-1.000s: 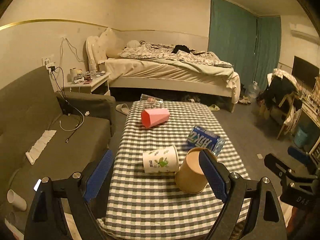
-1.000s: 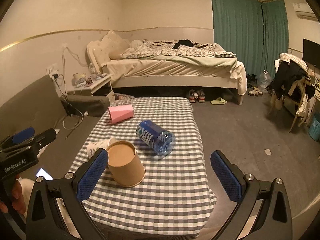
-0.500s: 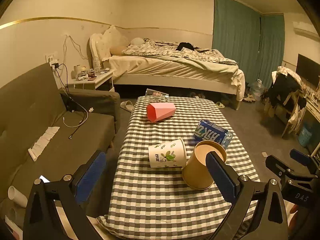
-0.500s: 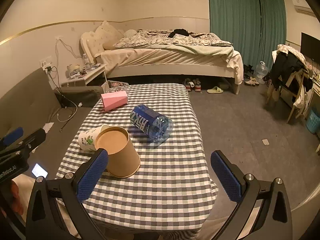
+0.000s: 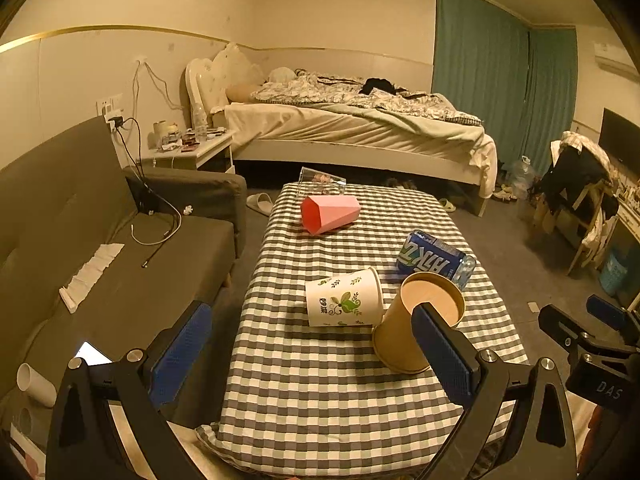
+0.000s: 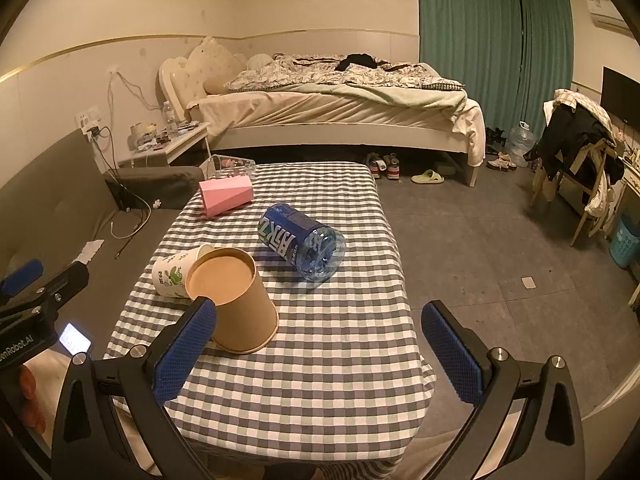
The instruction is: Flip cup upside down
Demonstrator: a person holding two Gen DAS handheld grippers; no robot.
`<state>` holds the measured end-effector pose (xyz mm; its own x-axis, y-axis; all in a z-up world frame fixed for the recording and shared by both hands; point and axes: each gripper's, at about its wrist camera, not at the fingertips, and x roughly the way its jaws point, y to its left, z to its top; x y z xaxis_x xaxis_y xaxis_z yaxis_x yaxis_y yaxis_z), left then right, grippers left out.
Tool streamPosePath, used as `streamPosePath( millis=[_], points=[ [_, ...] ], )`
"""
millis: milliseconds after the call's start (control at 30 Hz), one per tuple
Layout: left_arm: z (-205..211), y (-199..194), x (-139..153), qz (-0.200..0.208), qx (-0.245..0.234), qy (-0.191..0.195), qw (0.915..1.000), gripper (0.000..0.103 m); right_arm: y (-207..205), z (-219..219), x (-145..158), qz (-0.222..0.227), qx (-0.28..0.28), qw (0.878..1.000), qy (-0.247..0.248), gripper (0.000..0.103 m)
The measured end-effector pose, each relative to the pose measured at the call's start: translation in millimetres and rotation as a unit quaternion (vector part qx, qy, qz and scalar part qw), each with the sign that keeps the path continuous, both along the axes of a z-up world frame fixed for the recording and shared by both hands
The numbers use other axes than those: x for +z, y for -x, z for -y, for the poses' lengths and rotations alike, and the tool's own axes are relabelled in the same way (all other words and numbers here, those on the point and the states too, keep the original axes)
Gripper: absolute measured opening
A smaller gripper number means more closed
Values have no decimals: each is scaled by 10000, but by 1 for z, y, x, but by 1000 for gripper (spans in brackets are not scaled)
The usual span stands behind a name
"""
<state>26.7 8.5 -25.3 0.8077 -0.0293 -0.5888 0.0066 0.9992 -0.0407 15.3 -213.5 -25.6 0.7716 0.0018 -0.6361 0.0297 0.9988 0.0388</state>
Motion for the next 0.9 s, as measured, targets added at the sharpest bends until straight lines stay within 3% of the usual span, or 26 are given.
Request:
streamPosePath(
  millis=[900],
  points=[
    [0,0,-1,-23,80,-56,9999,103,1,-4,4,15,30,10000,16,103]
  ],
)
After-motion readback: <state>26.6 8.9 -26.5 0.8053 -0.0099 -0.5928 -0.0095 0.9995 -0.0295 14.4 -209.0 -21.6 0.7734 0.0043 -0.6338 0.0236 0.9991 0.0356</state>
